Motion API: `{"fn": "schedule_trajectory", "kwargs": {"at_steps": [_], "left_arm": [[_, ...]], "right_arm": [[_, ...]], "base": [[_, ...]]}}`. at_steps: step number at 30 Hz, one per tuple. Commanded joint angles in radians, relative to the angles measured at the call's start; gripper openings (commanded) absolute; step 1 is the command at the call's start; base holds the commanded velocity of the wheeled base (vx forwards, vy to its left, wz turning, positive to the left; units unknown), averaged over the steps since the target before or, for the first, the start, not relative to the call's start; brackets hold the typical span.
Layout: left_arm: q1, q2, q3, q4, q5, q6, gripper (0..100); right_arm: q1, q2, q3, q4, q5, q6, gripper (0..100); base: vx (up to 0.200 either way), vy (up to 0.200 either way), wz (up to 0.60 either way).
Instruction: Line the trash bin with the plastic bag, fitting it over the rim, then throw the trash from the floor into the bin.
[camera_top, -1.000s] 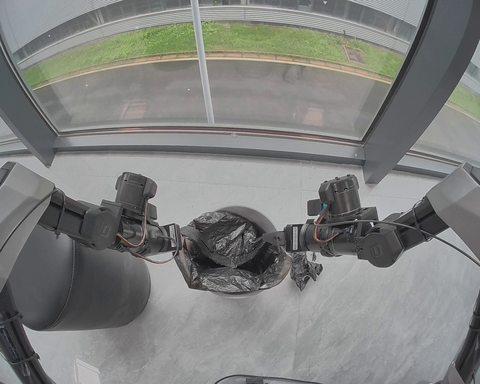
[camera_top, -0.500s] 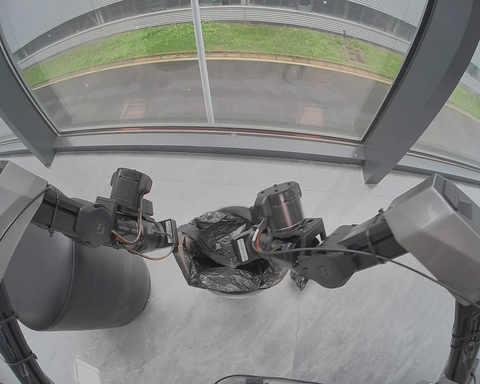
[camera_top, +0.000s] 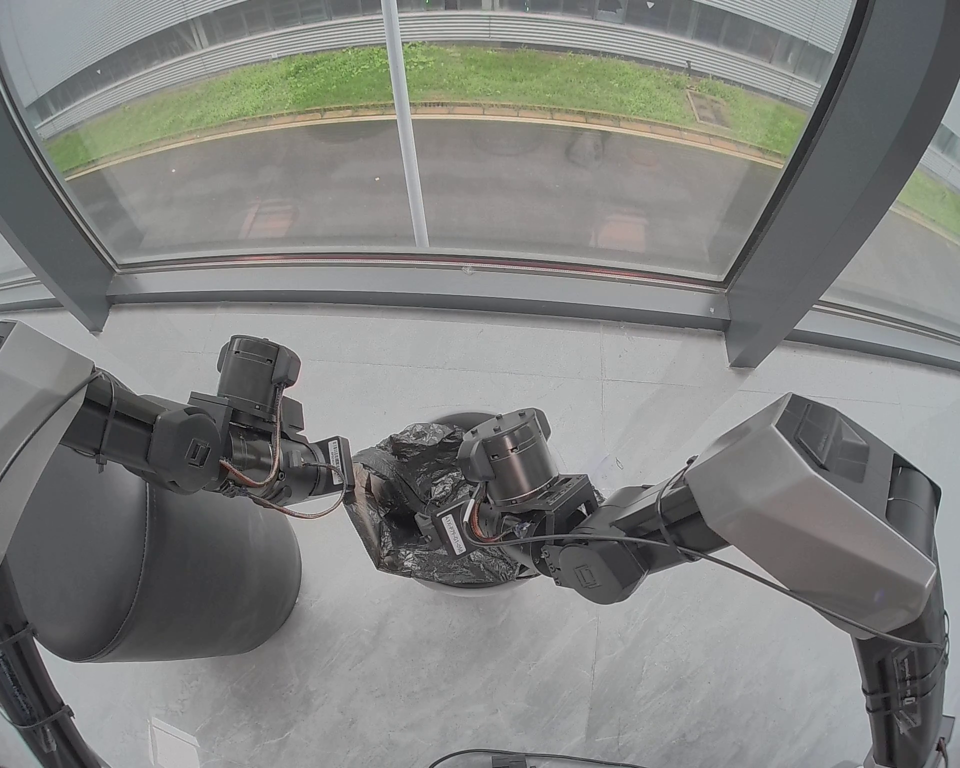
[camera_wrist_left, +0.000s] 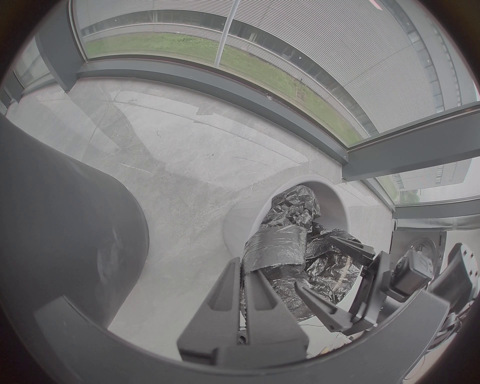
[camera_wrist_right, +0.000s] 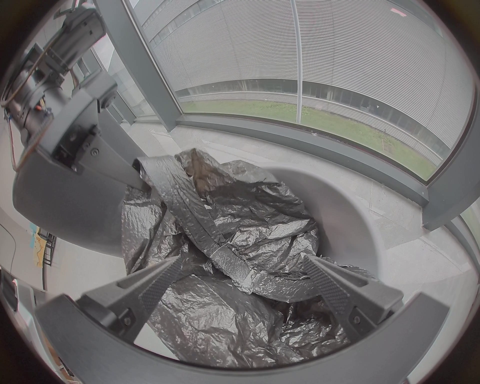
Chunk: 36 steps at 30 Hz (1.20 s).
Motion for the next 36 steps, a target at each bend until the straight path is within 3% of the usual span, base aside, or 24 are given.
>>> {"fn": "schedule_trajectory", "kwargs": {"at_steps": [1, 9, 20, 36], "left_arm": [[-0.002, 0.001, -0.001, -0.001, 0.000, 0.000, 0], [-0.002, 0.004, 0.001, -0.001, 0.000, 0.000, 0], [-0.002, 0.006, 0.002, -0.001, -0.001, 0.000, 0], [-0.002, 0.006, 0.002, -0.001, -0.001, 0.000, 0]], "right_arm": [[0.001, 0.056, -0.035, 0.000, -0.013, -0.002, 100], [0.006, 0.126, -0.107, -0.002, -0.025, -0.004, 100], [0.004, 0.226, -0.257, -0.002, -0.119, -0.036, 100], [0.004, 0.267, -0.346, 0.000, -0.122, -0.061, 100]], "base": [[0.000, 0.000, 0.00], [0.000, 0.000, 0.00], [0.000, 0.000, 0.00], [0.000, 0.000, 0.00]]}}
